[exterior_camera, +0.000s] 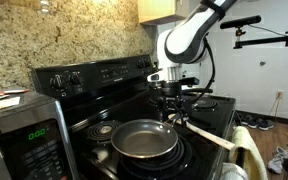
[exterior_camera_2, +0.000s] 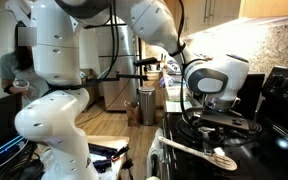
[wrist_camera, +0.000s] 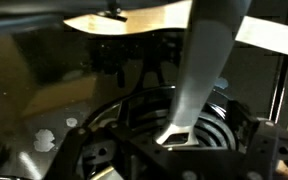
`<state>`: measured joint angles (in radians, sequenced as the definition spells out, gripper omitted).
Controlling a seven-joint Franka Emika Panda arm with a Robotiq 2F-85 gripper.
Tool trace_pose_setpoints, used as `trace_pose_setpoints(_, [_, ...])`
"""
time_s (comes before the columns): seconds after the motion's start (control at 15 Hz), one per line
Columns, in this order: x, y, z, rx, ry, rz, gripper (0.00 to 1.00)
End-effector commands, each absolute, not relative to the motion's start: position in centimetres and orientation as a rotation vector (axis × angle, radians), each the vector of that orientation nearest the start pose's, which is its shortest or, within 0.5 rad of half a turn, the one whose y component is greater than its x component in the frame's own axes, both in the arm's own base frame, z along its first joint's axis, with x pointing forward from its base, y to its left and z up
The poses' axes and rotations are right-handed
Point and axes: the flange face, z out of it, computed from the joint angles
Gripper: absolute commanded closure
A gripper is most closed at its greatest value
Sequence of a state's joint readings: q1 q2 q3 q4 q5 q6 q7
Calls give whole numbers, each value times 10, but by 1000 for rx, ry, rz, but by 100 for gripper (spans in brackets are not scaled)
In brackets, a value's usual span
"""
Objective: Move the pan to the top left plate of the stove then move the cooking stick on the right counter
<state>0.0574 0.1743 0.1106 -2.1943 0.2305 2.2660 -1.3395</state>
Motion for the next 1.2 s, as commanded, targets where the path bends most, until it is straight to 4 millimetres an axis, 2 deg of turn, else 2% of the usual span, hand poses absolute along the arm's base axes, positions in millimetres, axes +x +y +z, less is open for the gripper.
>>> trace_pose_setpoints(0.0, [539,98,297,-2240,-1846,-26,33])
trace_pose_setpoints(0.47, [543,98,298,-2243,-1837,-37,80])
trace_pose_setpoints(0.67, [543,97,298,-2239,-1832,-33,95])
trace_pose_setpoints(0.8, [544,96,297,-2238,-1824,-31,100])
trace_pose_setpoints(1.13, [545,91,300,-2244,-1815,-32,100])
